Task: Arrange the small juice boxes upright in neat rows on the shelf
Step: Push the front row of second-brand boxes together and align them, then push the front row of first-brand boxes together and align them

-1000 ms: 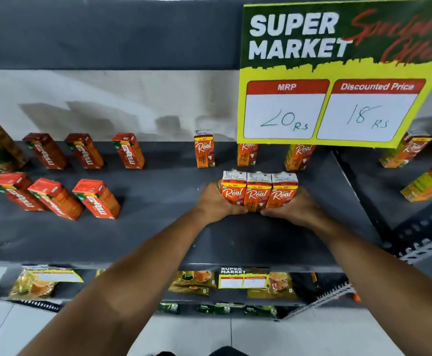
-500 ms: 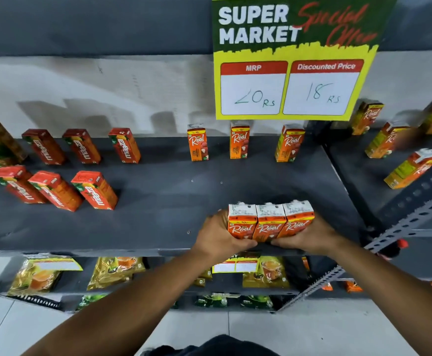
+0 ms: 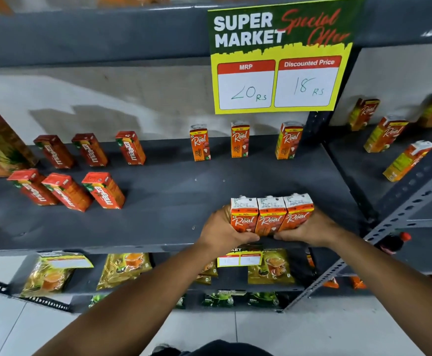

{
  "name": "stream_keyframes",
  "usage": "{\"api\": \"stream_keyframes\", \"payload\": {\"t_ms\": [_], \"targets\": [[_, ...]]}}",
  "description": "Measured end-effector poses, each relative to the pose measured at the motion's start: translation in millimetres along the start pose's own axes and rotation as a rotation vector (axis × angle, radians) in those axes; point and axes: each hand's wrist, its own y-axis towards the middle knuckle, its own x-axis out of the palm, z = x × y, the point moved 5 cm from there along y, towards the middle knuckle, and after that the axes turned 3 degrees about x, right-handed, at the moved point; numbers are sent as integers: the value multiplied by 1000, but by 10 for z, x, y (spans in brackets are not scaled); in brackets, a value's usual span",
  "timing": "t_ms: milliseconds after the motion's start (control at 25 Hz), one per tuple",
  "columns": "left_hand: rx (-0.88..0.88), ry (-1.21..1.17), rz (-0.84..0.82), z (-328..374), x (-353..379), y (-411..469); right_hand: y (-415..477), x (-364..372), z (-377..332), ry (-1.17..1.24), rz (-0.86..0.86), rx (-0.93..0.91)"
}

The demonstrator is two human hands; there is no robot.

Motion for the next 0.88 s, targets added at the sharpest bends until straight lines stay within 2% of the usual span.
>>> {"api": "stream_keyframes", "payload": {"t_ms": [200,280,400,480,520,600,720,800,880], "targets": [[32,-86,-144,4,-26,-15,-97,-89,36,-61,-46,-14],[82,-100,-159,-10,-145,-114,-289,-209,121,7,51,18],[125,-18,-24,-167,-512,-501,-762,-315,441,230,327,25],[135,-32,172,-432,-874,-870,-1065,-157,526,283,484,-39],[133,-42,294,-598,-1072,-1061,-1143,-2,500,270,495,-32],[80,-63,544,-931,-1503,-1382,-1140,427,281,203,350,-69],[24,-74,842,-1228,-2236,-1608,-967,1099,-533,-33,93,-429],[-25,-28,906,-1375,-2817,-1540,-673,1378,-1051,0,20,-539],[-89,-3,884,-1544,-3400,-1308,-325,1622,-1601,119,-14,-538]]}}
